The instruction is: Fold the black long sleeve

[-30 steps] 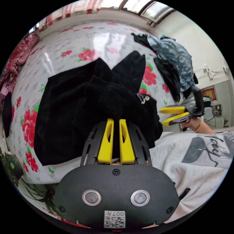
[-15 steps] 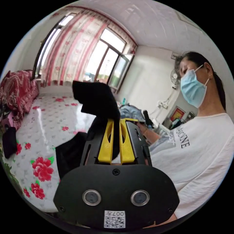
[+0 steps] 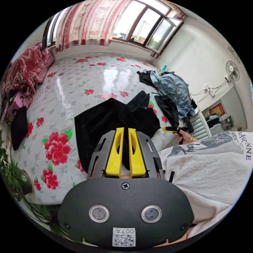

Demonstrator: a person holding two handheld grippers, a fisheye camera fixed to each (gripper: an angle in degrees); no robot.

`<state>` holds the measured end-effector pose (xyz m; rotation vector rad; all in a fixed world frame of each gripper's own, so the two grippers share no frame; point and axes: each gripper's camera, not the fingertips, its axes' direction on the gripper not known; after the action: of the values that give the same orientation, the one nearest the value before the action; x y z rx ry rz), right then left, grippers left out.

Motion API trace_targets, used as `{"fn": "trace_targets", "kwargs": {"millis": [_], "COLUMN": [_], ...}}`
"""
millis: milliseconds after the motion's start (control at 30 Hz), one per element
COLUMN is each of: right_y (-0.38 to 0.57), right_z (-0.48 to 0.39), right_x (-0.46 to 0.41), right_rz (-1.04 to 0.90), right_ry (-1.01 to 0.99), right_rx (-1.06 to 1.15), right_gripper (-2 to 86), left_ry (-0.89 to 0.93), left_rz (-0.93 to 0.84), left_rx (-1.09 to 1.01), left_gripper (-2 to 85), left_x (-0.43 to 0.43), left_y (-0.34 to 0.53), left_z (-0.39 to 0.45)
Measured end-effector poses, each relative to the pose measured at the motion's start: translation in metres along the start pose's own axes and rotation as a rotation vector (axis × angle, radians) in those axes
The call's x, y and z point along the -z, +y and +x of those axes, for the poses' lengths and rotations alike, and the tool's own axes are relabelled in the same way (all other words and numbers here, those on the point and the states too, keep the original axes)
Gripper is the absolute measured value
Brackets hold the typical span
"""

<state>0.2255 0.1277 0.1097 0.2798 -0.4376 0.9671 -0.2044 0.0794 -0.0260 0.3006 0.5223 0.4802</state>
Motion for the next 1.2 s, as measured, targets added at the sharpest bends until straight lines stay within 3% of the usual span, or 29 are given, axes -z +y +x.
{"fn": "trace_targets", "kwargs": {"millis": [167,300,433,533,600,700,833,967,1133,1200], "right_y": [-0.019,-0.039,-0.039,-0.029,-0.013,0.009,0.027,0.016,-0.006,-0.018], "right_z": [0.031,0.035,0.031,0.037,0.039,0.027,0.018,0.007,-0.024,-0.039], "right_x": [-0.018,-0.048,-0.056,-0.048,-0.027,-0.004,0.004,0.019,0.085,0.113], "right_rz": [0.086,0.013,0.029,0.030,0.084,0.120,0.125,0.107,0.189,0.207], "right_ry": [0.013,-0.241,-0.124,-0.242,-0.311,-0.339,-0.326,-0.293,-0.159,-0.120], "right_rx": [-0.165,-0.229,-0.212,-0.171,-0.163,-0.105,-0.087,-0.024,0.139,0.204], "right_gripper": [12.7,11.4,8.3,4.7,3.0,1.7,0.8,0.3,0.0,-0.1], "left_ry": [0.051,0.051,0.073,0.128,0.205,0.126,0.144,-0.051,-0.334,-0.323], "left_rz": [-0.078,-0.226,-0.353,-0.490,-0.681,-0.890,-0.851,-0.644,-0.583,-0.569], "left_rx": [-0.207,-0.423,-0.612,-0.704,-0.726,-0.758,-0.815,-1.009,-0.700,-0.431], "left_gripper": [-0.6,-0.9,-0.6,-0.1,1.5,3.6,1.8,-0.2,-0.9,-0.9], "left_x": [-0.064,-0.147,-0.224,-0.303,-0.372,-0.436,-0.434,-0.408,-0.383,-0.345], "left_y": [-0.095,-0.191,-0.264,-0.309,-0.326,-0.322,-0.320,-0.271,-0.243,-0.222], "left_z": [0.013,0.036,0.075,0.115,0.147,0.173,0.184,0.204,0.127,0.059]}}
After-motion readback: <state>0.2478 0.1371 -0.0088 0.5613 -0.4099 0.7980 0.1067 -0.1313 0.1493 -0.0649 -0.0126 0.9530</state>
